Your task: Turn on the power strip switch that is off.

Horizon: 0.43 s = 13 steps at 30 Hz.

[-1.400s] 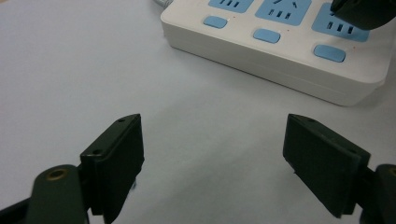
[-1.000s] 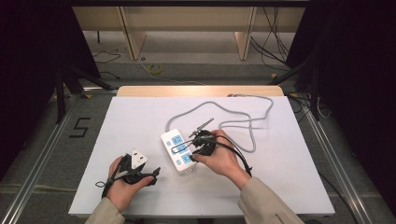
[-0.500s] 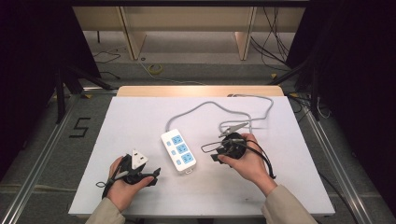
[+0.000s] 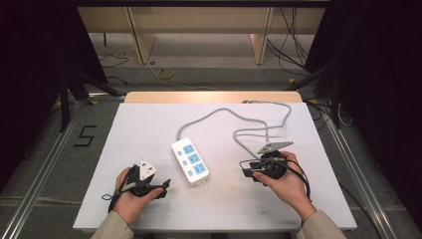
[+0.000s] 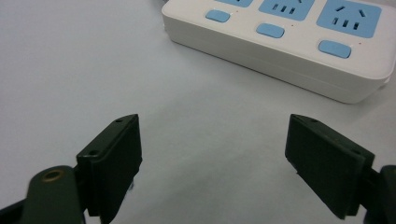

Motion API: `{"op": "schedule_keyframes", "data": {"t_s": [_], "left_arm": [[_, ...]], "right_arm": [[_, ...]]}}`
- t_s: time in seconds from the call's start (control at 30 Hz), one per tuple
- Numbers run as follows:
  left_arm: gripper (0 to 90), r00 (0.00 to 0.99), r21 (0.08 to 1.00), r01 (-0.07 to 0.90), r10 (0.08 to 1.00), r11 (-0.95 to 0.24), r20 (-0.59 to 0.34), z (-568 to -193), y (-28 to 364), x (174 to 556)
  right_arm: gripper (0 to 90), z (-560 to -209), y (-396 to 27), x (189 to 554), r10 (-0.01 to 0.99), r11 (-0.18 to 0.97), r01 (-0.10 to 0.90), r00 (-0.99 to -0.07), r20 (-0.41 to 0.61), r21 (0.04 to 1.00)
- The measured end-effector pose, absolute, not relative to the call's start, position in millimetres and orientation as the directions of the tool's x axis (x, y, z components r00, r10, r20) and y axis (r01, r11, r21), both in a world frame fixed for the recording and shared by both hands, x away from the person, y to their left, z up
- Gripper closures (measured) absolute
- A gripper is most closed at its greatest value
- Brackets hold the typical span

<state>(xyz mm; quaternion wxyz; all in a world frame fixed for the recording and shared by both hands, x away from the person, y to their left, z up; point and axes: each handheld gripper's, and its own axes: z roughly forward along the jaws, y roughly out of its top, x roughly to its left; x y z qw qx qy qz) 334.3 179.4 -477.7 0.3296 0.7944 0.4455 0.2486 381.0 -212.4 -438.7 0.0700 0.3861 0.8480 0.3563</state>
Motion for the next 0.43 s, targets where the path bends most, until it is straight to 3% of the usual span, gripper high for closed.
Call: {"op": "schedule_keyframes", "data": {"t_s": [0.43], "left_arm": [[18.5,0.478,0.743,0.548,0.873,-0.384,0.099,-478.7,179.8,335.7]], "right_arm": [[54.7,-442.2,-231.8,369.7,0.726,0.395,0.598,-0.669,0.161,0.698]]}}
